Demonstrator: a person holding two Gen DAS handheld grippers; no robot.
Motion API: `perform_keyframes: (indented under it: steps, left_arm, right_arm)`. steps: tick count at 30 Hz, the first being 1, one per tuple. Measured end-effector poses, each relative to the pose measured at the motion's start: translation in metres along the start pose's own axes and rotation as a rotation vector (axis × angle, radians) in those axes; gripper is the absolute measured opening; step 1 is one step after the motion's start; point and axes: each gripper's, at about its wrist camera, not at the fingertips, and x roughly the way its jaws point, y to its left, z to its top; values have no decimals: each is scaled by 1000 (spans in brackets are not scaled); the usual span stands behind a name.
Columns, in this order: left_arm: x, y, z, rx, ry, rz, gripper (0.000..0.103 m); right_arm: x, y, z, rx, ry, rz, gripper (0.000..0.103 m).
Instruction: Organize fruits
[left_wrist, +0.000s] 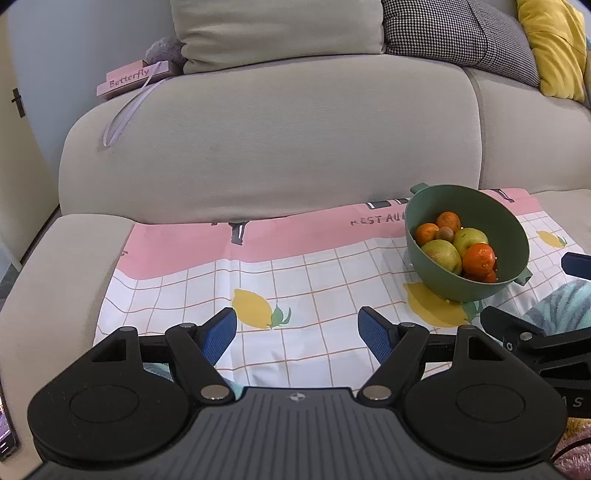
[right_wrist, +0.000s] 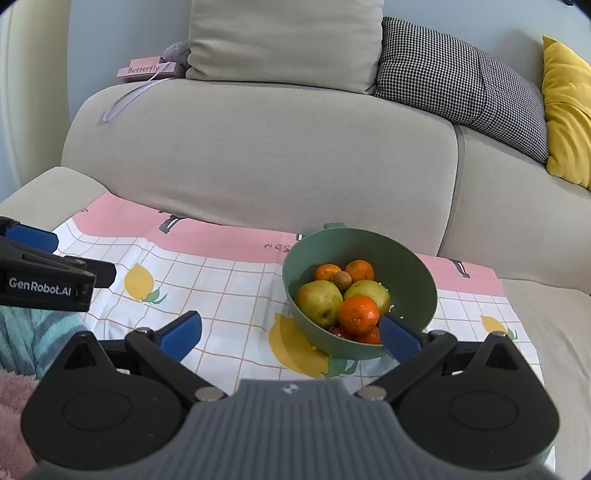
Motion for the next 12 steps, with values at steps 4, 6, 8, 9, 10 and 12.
perform_keyframes:
  steps: [4, 6, 8, 9, 10, 12]
  left_arm:
    - [1, -1, -1, -5, -1, -13, 88]
    - [0, 0, -1, -6, -5, -16, 88]
    - [1, -1, -1, -6, -4, -15, 88]
    - [1, -1, -1, -7, -3, -15, 88]
    - [1, -1, -1, -7, -1, -16, 88]
    - [2, -1, -1, -7, 2, -19, 88]
  right_arm:
    - [1, 0, 0, 4, 4, -1, 99]
    - [2, -1, 0, 5, 7, 0, 99]
    - [3, -1, 0, 7, 10, 2, 99]
    - [4, -1, 0, 7, 12, 3, 99]
    - [4, -1, 0, 7, 15, 5, 99]
    - [6, -1, -1, 8, 20, 7, 99]
